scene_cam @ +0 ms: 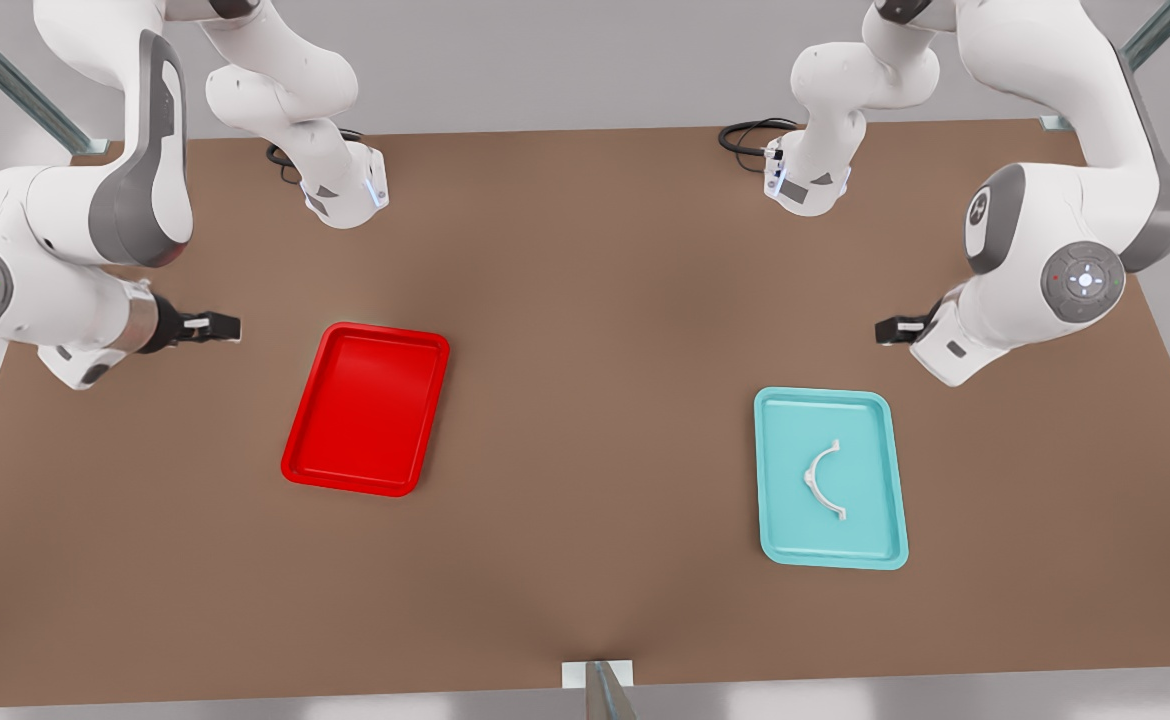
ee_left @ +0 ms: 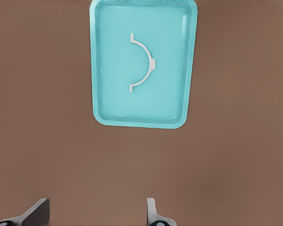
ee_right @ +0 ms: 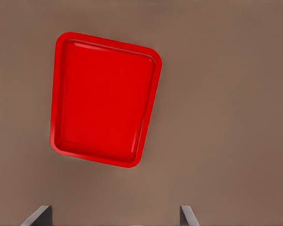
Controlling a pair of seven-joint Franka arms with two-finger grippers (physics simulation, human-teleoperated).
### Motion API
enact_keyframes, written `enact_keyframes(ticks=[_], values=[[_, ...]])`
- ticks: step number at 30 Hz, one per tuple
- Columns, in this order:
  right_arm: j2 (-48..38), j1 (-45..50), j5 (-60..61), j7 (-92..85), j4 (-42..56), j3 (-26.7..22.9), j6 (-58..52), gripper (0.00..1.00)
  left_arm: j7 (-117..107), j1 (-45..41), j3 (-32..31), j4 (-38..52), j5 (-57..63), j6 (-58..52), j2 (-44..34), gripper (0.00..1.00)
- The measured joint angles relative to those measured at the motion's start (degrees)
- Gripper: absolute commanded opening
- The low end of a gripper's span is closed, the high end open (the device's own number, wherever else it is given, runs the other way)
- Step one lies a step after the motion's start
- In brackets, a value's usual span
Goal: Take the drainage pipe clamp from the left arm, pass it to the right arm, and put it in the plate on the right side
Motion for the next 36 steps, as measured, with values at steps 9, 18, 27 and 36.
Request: enact_keyframes(ticks=[9, 18, 27, 36], values=[[-0.1, 0.0, 0.1, -1.1, -0.3, -0.1, 4.2, 1.00, -0.3, -0.3, 3.5, 11.5, 1.1, 11.3, 26.3, 1.00], [0.0, 0.1, 0.0, -1.8, -0.5, 0.0, 5.2, 1.00, -8.9, -2.8, 4.8, 16.1, 1.4, 27.3, 38.7, 1.00], [0.0, 0.2, 0.0, -2.2, -0.8, 0.1, 5.3, 1.00, -21.9, -3.3, 3.9, 13.3, 0.3, 33.3, 40.2, 1.00], [0.0, 0.2, 0.0, -2.6, -0.9, 0.1, 5.2, 1.00, -29.7, -2.6, 3.6, 8.8, -0.9, 39.8, 40.0, 1.00]])
